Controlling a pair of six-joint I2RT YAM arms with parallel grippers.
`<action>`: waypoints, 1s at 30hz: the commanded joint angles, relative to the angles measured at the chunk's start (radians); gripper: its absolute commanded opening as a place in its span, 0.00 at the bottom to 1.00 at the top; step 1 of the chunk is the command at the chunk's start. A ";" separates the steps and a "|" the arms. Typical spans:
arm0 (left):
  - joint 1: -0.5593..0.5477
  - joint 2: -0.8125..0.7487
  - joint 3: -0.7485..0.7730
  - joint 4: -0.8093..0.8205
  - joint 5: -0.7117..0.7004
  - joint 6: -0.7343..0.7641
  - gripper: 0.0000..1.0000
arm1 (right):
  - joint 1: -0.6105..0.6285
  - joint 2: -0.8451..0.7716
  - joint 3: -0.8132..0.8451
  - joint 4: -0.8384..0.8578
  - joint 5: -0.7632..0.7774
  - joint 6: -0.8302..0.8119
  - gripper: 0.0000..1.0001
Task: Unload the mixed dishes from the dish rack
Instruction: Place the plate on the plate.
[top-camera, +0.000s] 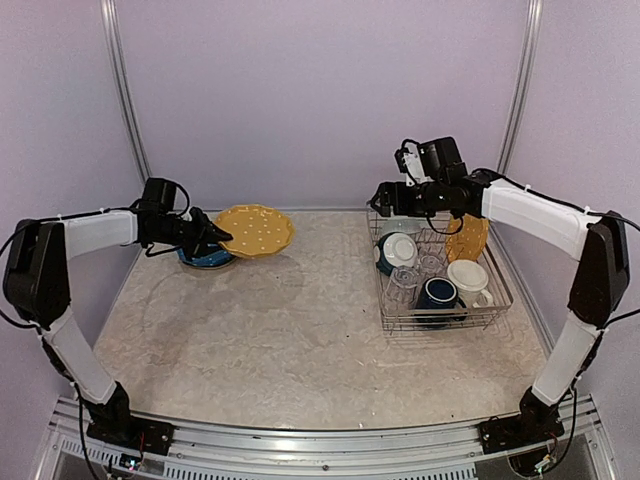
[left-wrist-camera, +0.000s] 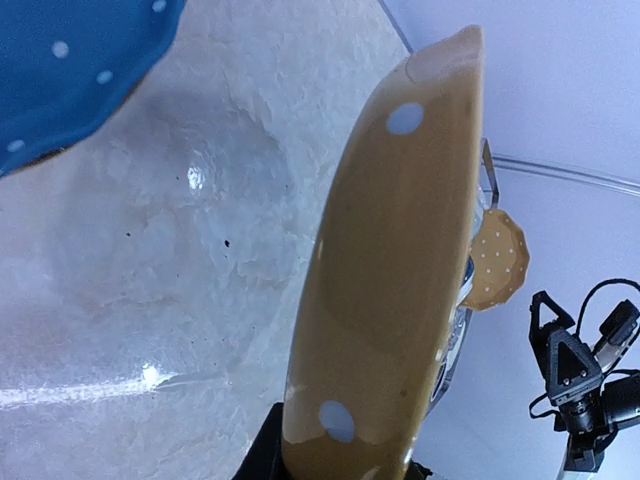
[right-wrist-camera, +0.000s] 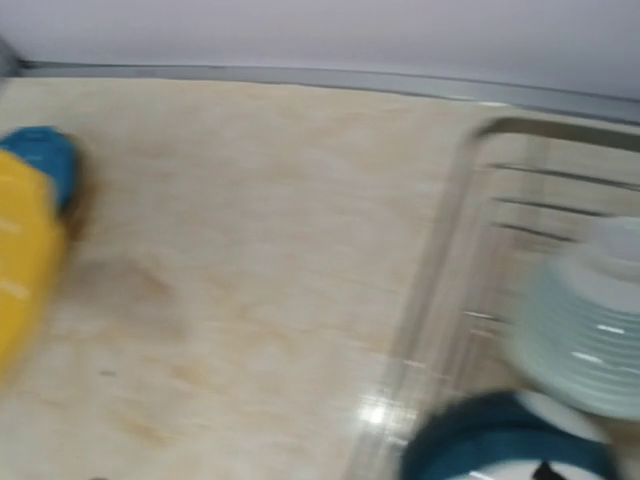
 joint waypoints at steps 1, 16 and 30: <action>0.097 -0.107 -0.012 -0.013 -0.019 0.096 0.00 | 0.000 -0.090 -0.004 -0.118 0.207 -0.092 0.90; 0.277 0.038 0.082 -0.009 -0.110 0.125 0.00 | -0.028 -0.185 -0.035 -0.239 0.497 -0.171 0.97; 0.303 0.180 0.199 -0.075 -0.173 0.201 0.02 | -0.061 -0.235 -0.080 -0.235 0.510 -0.177 0.98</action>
